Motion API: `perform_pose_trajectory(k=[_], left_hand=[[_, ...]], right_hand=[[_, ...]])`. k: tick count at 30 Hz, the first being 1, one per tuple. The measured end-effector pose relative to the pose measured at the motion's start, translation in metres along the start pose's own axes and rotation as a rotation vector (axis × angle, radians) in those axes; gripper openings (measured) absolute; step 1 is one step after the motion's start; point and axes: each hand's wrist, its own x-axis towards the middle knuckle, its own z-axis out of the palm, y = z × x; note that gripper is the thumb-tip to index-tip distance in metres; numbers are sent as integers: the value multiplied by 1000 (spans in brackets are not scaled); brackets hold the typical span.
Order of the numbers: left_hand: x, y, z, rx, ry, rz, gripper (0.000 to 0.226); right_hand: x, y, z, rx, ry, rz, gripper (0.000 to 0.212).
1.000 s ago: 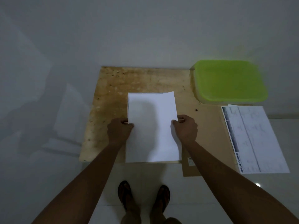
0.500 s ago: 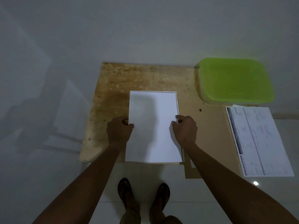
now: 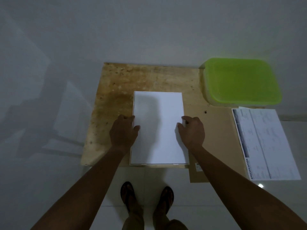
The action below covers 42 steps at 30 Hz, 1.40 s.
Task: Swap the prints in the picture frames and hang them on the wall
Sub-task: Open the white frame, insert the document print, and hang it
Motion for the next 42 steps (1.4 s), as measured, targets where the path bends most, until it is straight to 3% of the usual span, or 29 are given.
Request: perform_pose_trajectory(k=[13, 20, 31, 42], left_hand=[[-39, -28, 9, -266, -193, 94, 71], [-40, -35, 7, -392, -184, 86, 65], [-58, -43, 2, -447, -180, 102, 52], [-55, -51, 2, -374, -240, 205, 53]], right_hand=[[-46, 24, 0, 74, -82, -147, 56], [-49, 26, 3, 86, -42, -167, 47], [-73, 31, 5, -223, 8, -324, 49], [-96, 25, 7, -297, -23, -182, 57]])
